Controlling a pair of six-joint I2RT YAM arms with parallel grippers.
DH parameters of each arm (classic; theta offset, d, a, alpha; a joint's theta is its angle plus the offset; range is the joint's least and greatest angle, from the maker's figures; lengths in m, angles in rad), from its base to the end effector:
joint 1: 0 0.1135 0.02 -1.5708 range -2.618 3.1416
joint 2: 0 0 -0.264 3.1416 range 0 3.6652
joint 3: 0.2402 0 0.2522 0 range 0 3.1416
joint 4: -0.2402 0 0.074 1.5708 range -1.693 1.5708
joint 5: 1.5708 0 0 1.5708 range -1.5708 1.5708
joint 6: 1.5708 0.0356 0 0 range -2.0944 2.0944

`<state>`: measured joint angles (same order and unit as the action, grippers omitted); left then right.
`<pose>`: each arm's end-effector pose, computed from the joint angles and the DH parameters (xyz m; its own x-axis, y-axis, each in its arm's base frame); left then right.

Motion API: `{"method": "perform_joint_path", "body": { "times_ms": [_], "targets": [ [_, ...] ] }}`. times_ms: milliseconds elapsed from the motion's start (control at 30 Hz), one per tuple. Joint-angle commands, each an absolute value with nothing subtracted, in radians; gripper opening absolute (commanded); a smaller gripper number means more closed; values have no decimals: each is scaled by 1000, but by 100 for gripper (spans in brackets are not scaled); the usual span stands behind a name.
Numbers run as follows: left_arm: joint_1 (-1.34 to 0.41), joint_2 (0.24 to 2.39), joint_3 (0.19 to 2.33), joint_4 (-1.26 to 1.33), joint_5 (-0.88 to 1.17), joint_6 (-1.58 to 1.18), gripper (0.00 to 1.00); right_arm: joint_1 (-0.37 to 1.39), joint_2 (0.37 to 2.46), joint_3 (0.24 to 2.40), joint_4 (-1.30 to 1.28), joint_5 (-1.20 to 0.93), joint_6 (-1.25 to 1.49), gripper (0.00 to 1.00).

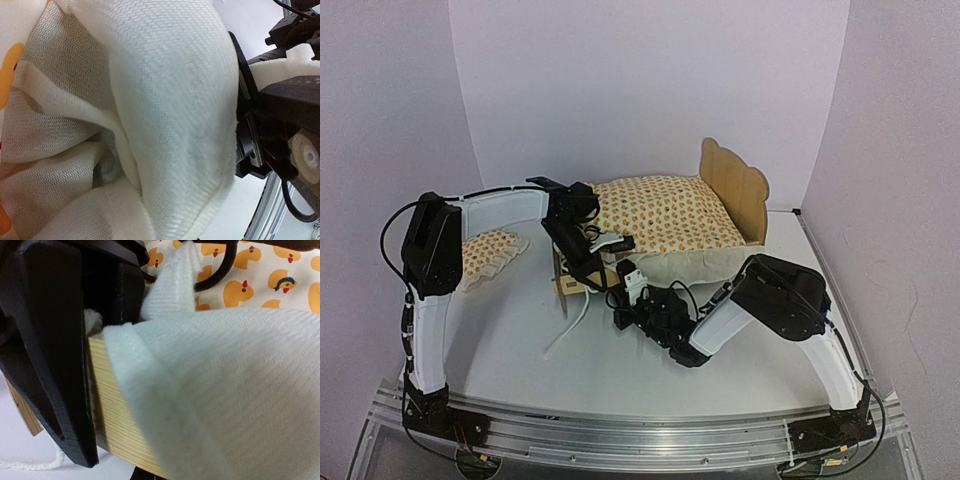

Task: Set up the pet bed

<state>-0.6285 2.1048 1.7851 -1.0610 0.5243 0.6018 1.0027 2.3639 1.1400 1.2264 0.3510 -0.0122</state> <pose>0.3338 -0.2646 0.2178 -0.3233 0.8409 -0.4341 0.9323 0.2045 -0.2983 0.2553 0.3771 0.0890 0.0087 -0.0076 -0.9999 -0.6065 0.7950 -0.0113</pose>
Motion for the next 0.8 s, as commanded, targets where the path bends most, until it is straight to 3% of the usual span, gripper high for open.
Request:
{"method": "perform_joint_path", "body": {
  "times_ms": [0,200,300,500,767],
  "targets": [
    [-633,2087,1798,-1218,851,476,0,995,2337,1155,1307,307,-20,0],
    [-632,2105,1830,-1207,837,472,0,1013,2302,1081,1276,299,60,0],
    [-632,2112,1793,-1152,782,476,5,1035,2294,1059,1228,304,115,0],
    [-632,2126,1689,-1055,710,503,3,1072,2295,1023,1187,336,188,0],
    [-631,2117,1680,-1017,696,502,23,1114,2212,935,1079,348,257,0]
  ]
}}
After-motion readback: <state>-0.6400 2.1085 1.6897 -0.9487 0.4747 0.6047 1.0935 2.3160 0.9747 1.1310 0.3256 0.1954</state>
